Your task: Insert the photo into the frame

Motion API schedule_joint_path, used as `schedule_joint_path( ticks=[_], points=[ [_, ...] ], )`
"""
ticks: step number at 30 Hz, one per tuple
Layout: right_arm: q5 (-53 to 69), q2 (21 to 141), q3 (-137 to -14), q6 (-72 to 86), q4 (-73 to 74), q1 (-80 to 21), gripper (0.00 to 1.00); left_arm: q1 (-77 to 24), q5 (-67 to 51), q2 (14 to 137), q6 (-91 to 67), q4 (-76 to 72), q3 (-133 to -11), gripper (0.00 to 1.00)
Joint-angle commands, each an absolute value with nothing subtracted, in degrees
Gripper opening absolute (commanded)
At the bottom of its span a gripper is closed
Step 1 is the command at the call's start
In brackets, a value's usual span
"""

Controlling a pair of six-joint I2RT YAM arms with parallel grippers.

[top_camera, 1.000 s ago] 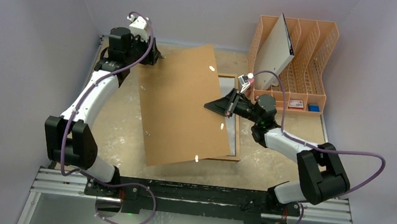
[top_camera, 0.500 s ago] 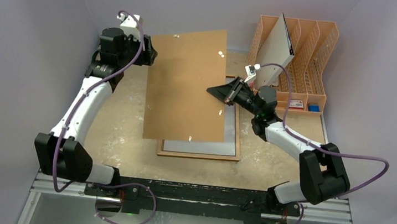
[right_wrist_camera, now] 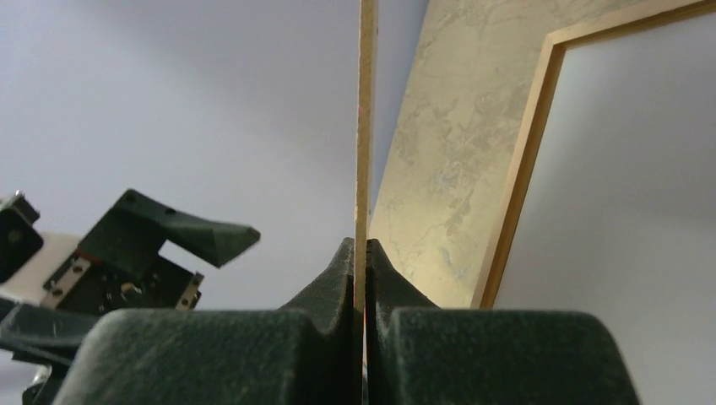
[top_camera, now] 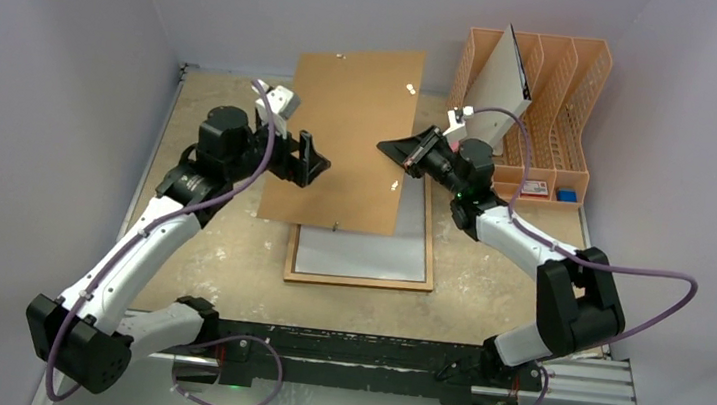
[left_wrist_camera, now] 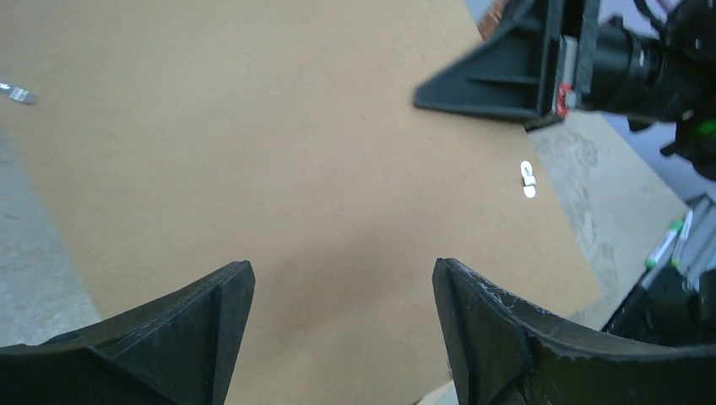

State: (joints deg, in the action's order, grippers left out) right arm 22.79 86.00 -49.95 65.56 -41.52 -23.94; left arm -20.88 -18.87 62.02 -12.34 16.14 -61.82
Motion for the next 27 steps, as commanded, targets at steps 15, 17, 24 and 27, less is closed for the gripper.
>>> schedule_joint_path(
  ticks=[15,17,24,27],
  points=[
    [22.43,86.40,-55.99,69.04,-42.80,-23.82,0.00,-37.77,-12.00,63.71,2.75,27.64,-59.05,0.80],
    [22.94,86.45,-55.99,69.12,-42.78,-23.80,0.00,-38.18,-10.76,64.26,3.59,28.78,-59.11,0.79],
    [23.62,86.22,-55.99,69.34,-42.61,-23.77,0.00,-38.33,-12.10,64.40,6.69,29.74,-57.40,0.77],
    [23.77,86.22,-56.15,69.49,-42.98,-23.80,0.00,-38.36,-11.36,64.81,6.12,29.37,-57.06,0.76]
  ],
)
